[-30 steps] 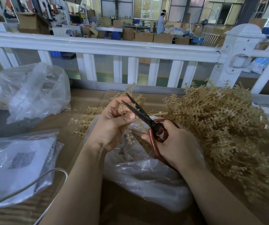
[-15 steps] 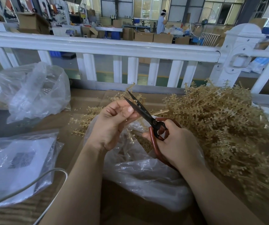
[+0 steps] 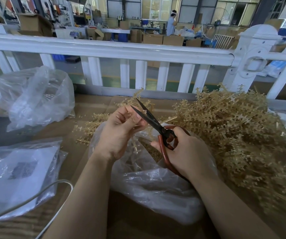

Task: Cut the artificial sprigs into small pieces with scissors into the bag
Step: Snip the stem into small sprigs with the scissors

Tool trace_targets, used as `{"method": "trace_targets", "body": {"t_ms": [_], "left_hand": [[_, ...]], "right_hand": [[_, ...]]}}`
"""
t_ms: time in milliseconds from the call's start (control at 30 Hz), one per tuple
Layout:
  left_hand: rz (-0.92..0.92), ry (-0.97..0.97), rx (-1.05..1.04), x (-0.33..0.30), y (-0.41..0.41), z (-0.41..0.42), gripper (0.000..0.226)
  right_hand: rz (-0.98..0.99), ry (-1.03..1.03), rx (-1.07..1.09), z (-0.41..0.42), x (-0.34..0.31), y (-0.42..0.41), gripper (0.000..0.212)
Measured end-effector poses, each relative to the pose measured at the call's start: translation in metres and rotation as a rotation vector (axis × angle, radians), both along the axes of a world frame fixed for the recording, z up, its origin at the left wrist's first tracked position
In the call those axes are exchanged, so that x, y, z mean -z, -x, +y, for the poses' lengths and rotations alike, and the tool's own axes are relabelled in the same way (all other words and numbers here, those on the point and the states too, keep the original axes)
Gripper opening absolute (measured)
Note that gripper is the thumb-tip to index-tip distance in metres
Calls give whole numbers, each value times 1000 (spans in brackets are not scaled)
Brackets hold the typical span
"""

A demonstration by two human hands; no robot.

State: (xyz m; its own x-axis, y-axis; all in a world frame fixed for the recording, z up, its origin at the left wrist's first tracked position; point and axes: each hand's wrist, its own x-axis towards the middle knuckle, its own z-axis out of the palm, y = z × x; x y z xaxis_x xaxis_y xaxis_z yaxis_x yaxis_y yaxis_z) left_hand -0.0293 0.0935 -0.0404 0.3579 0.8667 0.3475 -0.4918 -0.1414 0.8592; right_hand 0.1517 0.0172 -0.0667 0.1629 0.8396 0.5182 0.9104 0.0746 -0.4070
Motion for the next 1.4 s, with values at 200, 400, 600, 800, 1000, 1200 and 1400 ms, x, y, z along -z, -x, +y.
{"method": "trace_targets", "body": {"t_ms": [200,400,600,800,1000,1200,1400], "left_hand": [[44,-7,-44,-2,-1,-3,14],[170,-81,-247,1,-5,0,20],[211,34,-427,7,-3,6,7],[222,84,-412,7,-4,4,13],[54,167,-276,1,-6,0,15],[-85,213,-128,2,-8,1,18],[-38,156,-111,1,-10,-1,20]], "right_hand": [[10,26,0,1,-1,-1,72],[13,71,-21,2,0,-1,66],[0,89,-36,0,0,-1,60],[45,42,-4,0,2,-3,66],[79,50,20,4,6,-5,59],[101,83,46,5,7,-7,50],[140,104,77,7,8,-9,54]]}}
